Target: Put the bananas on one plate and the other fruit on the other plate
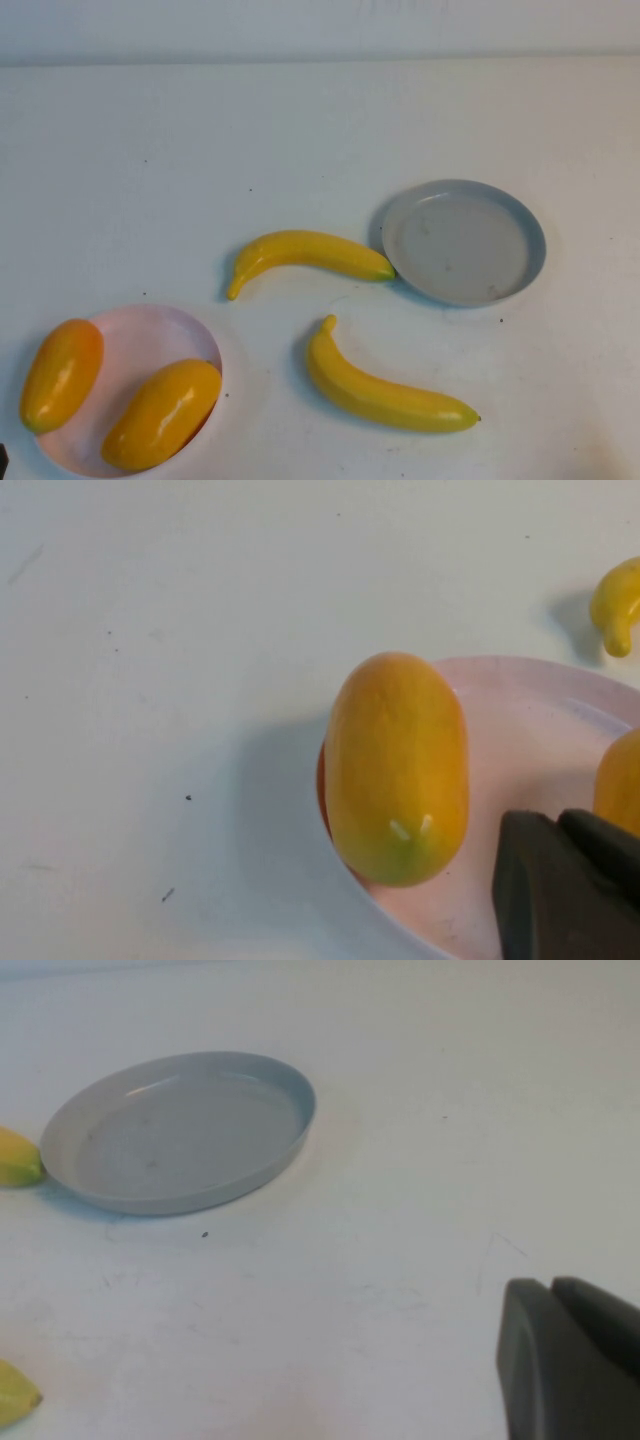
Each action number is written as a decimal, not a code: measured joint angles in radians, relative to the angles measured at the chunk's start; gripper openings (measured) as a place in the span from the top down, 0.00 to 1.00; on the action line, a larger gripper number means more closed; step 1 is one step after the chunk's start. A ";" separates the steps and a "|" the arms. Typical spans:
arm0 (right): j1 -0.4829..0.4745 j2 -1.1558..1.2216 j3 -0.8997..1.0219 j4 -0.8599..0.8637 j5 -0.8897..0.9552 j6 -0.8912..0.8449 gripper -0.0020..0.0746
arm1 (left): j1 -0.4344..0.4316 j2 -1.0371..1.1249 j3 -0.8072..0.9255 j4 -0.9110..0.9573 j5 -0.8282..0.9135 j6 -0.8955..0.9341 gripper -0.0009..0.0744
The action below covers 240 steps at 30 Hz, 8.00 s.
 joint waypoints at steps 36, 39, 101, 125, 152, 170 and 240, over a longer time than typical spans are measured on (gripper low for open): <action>0.000 0.547 -0.595 0.394 0.475 -0.234 1.00 | 0.000 0.000 0.000 0.000 0.000 0.000 0.99; 0.000 0.686 -0.688 0.385 0.574 -0.300 1.00 | 0.000 0.000 0.000 0.000 0.000 0.000 0.99; 0.696 1.827 -1.399 -0.067 0.443 -0.220 0.56 | 0.000 0.000 0.000 0.000 0.000 0.000 0.99; 0.335 2.091 -1.664 -0.181 0.509 0.134 0.54 | 0.000 0.000 0.000 0.000 0.000 0.000 0.99; 0.524 2.135 -1.871 0.156 0.511 -0.818 0.40 | 0.000 0.000 0.000 0.000 0.000 0.000 0.99; 0.542 2.333 -1.994 0.138 0.525 -0.890 0.44 | 0.000 0.000 0.000 0.000 0.000 0.000 0.99; 0.475 1.241 -1.113 -0.180 0.698 0.345 0.99 | 0.000 0.000 0.000 0.000 0.000 0.000 0.99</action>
